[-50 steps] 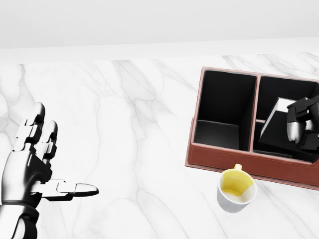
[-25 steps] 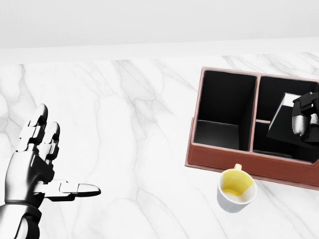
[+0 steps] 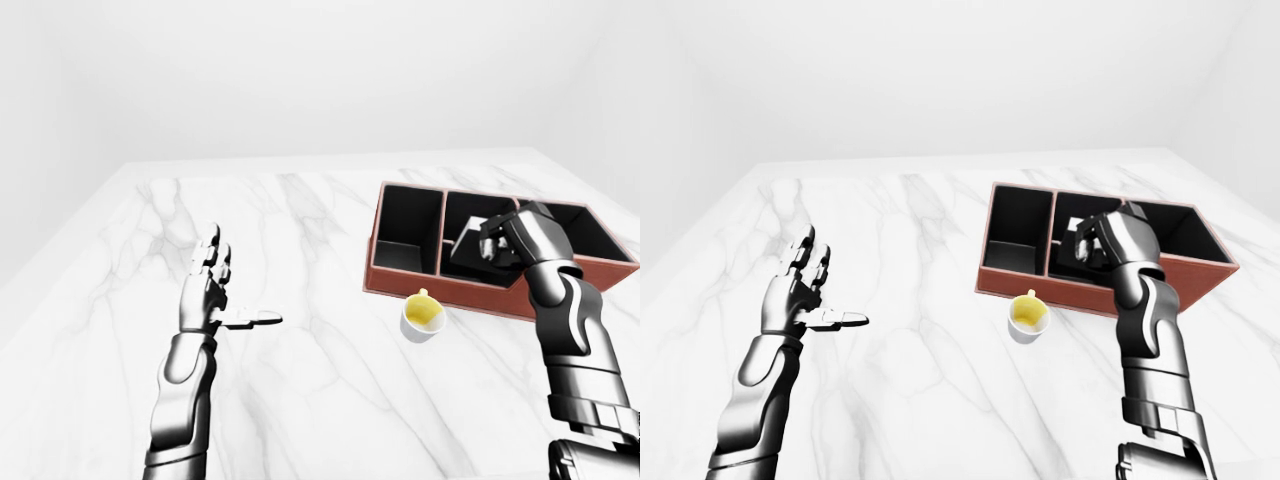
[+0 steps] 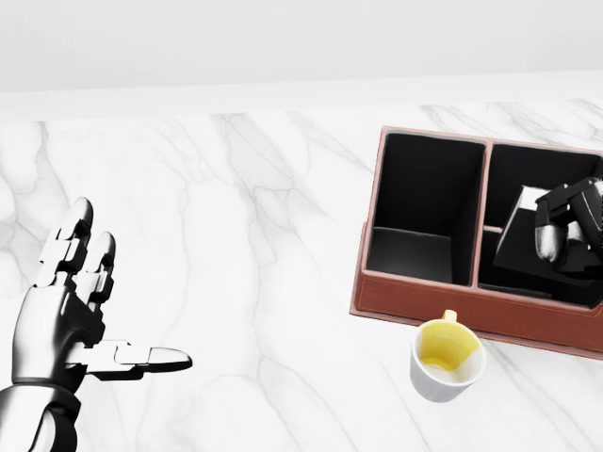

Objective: Pick up the book and place it in the caddy.

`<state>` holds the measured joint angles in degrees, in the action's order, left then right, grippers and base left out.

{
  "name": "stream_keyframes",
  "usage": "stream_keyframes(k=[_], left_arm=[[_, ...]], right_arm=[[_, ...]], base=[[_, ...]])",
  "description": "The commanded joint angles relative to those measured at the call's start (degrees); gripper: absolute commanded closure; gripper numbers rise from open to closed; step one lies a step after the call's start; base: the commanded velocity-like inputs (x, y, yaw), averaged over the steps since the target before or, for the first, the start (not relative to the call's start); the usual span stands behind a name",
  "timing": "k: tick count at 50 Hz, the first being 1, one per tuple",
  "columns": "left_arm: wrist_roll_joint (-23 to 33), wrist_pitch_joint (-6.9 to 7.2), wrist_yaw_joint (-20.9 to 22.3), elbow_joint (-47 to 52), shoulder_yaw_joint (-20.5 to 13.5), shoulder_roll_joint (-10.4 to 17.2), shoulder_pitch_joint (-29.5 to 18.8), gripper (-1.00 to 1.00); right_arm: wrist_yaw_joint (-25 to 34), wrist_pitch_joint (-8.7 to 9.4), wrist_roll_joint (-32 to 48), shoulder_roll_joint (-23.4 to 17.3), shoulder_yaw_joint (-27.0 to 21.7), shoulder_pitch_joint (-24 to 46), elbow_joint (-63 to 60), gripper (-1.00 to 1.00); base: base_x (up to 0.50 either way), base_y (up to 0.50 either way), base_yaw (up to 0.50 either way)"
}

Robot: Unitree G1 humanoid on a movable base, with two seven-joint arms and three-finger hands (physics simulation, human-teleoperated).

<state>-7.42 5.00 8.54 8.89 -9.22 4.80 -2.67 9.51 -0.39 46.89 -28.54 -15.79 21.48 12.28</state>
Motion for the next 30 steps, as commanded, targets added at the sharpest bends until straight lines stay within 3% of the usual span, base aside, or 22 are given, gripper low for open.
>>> stream_keyframes(k=[1, 18, 30], left_arm=[[0.0, 0.00, 0.0, -0.1, 0.0, 0.0, 0.0, -1.00], [-0.1, 0.00, 0.1, -1.4, -0.3, 0.2, -0.2, -1.00], [-0.2, 0.00, 0.0, -2.0, -0.4, 0.3, -0.4, -1.00]], right_arm=[[-4.2, -1.19, 3.7, -0.4, 0.8, 1.7, 3.0, 1.00], [-8.8, -3.28, 4.8, -0.8, 2.4, 3.7, 10.2, 1.00], [-10.5, -3.60, 5.2, -0.8, 3.4, 4.8, 13.2, 1.00]], base=[[0.00, 0.00, 0.00], [0.00, 0.00, 0.00], [0.00, 0.00, 0.00]])
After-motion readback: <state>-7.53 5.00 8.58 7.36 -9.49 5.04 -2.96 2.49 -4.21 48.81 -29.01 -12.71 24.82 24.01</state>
